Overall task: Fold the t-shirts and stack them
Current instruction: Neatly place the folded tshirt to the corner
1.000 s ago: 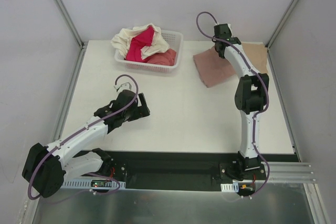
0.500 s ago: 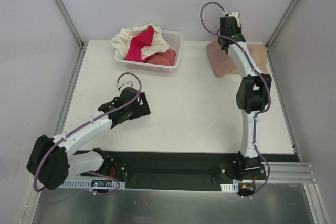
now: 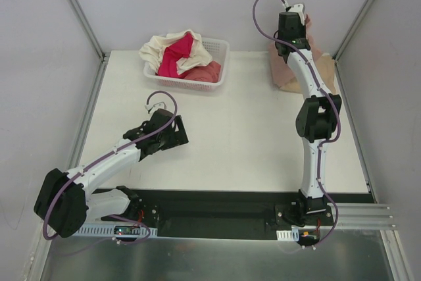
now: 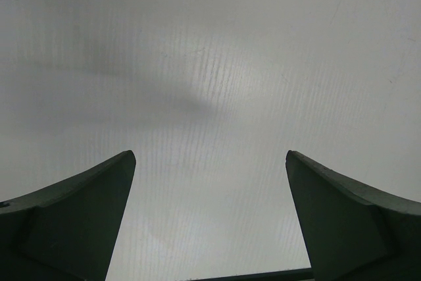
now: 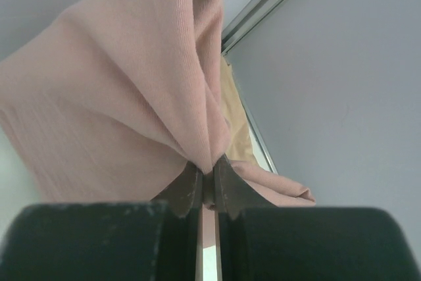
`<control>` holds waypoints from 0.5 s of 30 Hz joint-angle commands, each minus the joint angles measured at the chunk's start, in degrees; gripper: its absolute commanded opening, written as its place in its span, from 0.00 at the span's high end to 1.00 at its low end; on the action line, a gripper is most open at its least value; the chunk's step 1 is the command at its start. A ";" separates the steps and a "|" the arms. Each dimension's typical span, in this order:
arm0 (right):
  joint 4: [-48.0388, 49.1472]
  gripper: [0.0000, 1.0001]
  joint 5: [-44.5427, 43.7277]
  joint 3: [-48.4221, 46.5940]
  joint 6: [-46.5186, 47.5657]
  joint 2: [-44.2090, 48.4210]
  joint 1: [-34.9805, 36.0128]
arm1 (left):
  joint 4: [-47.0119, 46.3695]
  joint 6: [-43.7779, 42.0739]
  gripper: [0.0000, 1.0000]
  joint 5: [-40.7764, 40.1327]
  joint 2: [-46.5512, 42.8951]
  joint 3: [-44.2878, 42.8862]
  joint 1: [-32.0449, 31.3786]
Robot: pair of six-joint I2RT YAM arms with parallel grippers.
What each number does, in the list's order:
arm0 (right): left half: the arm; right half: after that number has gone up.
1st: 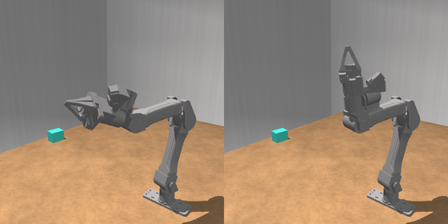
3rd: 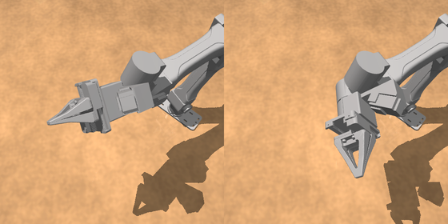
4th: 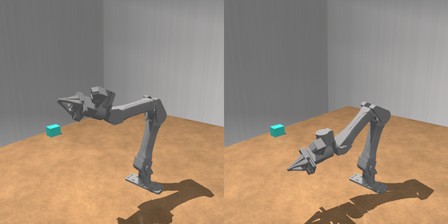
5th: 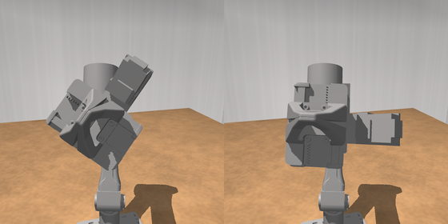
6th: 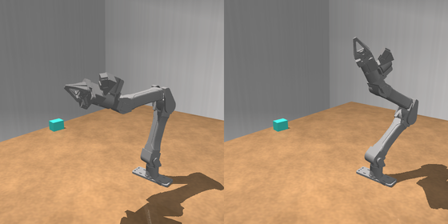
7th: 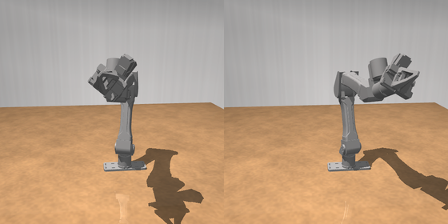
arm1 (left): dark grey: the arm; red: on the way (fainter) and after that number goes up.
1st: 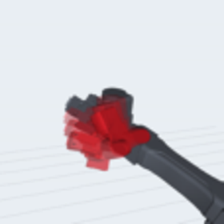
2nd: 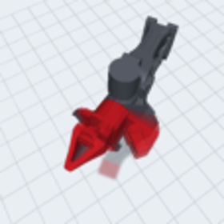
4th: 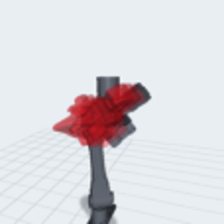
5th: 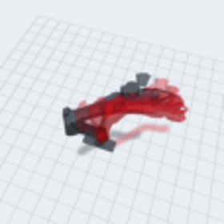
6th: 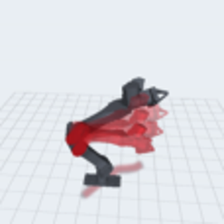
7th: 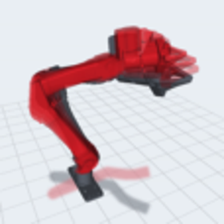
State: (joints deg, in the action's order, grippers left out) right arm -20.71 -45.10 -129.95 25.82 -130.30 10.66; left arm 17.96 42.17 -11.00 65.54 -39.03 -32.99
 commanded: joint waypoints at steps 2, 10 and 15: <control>5.42 0.99 -2.01 -5.49 1.33 4.00 -0.02 | 0.68 -0.51 0.01 -0.77 -0.32 -1.93 0.56; 5.94 0.99 -0.78 -2.08 1.07 6.28 -0.63 | 0.68 -0.34 0.01 -0.77 0.64 -2.37 0.56; 5.77 0.99 -0.42 2.24 -0.42 5.94 -2.39 | 0.68 -0.86 0.01 -0.25 2.22 -3.25 0.56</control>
State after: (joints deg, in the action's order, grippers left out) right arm -18.61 -44.27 -129.08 26.35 -129.25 9.98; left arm 17.98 42.17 -11.00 66.67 -39.77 -32.88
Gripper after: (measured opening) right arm 0.043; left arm 0.993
